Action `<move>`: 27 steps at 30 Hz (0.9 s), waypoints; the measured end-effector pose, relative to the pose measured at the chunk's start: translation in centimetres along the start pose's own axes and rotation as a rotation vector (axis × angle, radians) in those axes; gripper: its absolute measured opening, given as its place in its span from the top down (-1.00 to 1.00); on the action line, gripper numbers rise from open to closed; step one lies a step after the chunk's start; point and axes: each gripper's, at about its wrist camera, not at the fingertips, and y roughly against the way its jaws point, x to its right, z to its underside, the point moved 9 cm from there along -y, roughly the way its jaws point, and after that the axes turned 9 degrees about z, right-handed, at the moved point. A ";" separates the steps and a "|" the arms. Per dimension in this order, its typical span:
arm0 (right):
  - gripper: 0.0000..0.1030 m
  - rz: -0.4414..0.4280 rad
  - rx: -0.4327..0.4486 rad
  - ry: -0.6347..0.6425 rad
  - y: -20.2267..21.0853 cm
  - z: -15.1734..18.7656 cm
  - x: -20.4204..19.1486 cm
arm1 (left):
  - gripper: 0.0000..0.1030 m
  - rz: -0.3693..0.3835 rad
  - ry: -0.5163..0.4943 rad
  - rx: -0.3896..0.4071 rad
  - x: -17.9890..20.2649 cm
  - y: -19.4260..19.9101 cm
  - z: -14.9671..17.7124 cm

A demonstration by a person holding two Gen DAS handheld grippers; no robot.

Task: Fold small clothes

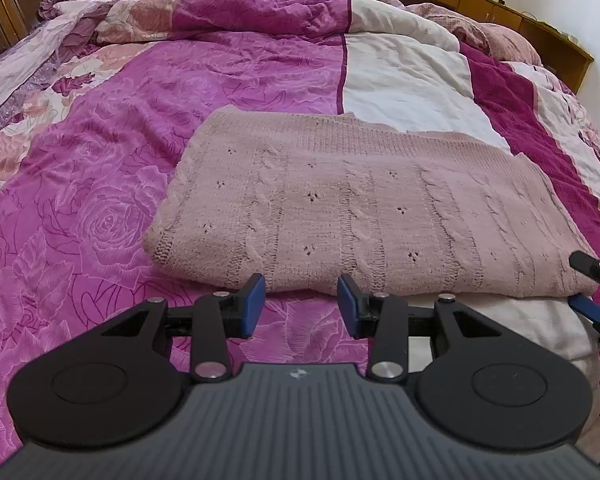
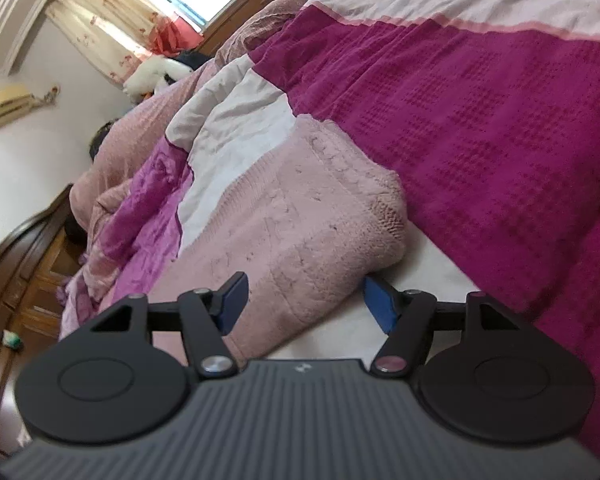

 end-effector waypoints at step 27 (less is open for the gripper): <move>-0.31 -0.033 -0.136 0.294 -3.9 -7.4 0.8 | 0.07 -0.018 -0.009 -0.024 0.2 -1.2 -0.2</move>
